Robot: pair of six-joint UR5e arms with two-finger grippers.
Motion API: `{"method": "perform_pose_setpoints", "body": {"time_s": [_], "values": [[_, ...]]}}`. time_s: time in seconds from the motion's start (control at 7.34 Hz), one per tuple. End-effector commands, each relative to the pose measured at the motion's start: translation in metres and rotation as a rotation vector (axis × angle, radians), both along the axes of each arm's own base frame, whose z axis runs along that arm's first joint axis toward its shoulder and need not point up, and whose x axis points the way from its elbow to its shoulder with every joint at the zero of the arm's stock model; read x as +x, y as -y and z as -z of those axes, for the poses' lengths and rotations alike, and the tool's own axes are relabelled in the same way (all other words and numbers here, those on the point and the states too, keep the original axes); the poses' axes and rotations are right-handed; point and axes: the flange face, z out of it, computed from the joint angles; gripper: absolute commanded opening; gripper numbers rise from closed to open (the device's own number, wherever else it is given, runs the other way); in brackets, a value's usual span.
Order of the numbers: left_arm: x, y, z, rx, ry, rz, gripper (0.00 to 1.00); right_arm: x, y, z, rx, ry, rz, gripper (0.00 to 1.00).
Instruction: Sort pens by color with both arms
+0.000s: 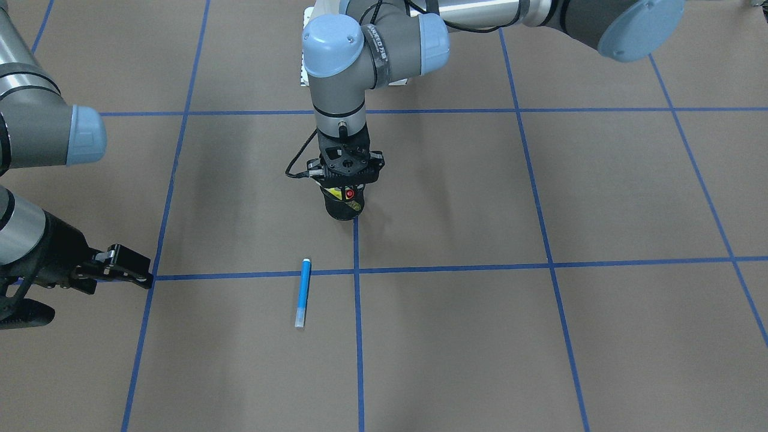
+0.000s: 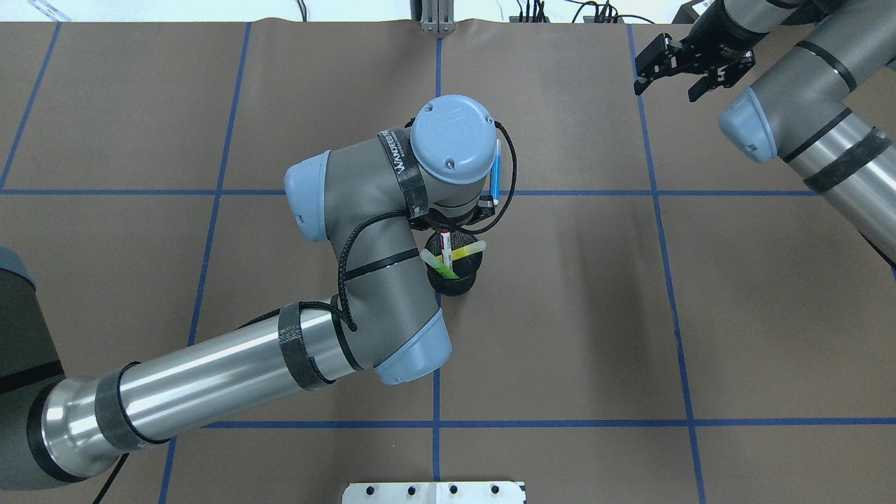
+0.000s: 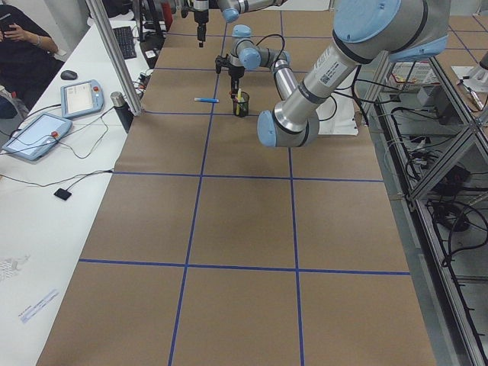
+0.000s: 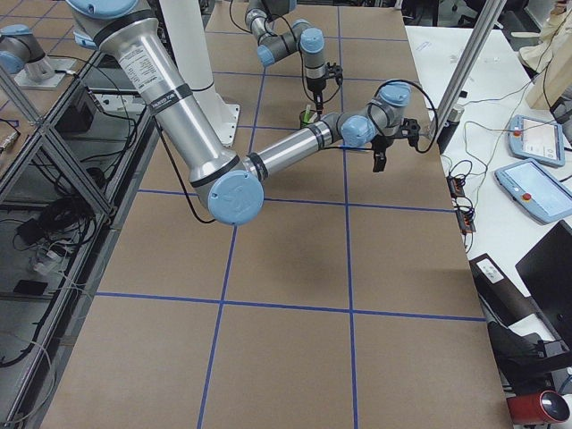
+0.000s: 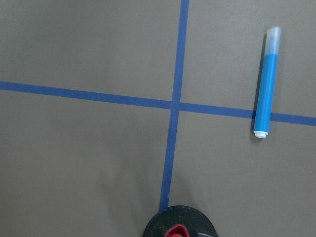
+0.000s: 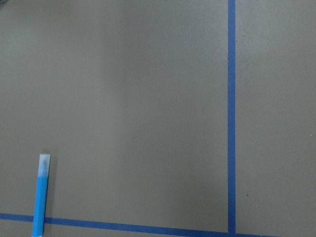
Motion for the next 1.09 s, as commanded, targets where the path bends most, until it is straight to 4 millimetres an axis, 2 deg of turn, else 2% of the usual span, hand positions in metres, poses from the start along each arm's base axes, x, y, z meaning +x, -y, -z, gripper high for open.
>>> {"method": "perform_pose_setpoints", "body": {"time_s": [0.0,0.41,0.55,0.82,0.95], "values": [[-0.014,-0.008,0.020,0.014,-0.034,-0.004,0.20,0.000,0.000,0.000,0.000,0.000,0.000,0.99],[-0.054,-0.021,0.050,0.043,-0.046,-0.010,0.20,0.001,0.000,0.000,0.001,0.001,-0.002,0.99],[-0.078,-0.011,0.063,0.060,-0.072,0.016,0.20,0.001,-0.001,0.001,0.002,0.001,-0.002,0.99],[-0.106,0.008,0.082,0.060,-0.111,0.041,0.20,0.002,-0.002,-0.001,0.002,-0.001,-0.002,0.99],[-0.120,0.022,0.084,0.076,-0.115,0.060,0.20,0.005,-0.007,-0.003,0.004,0.002,-0.002,0.99]]}}
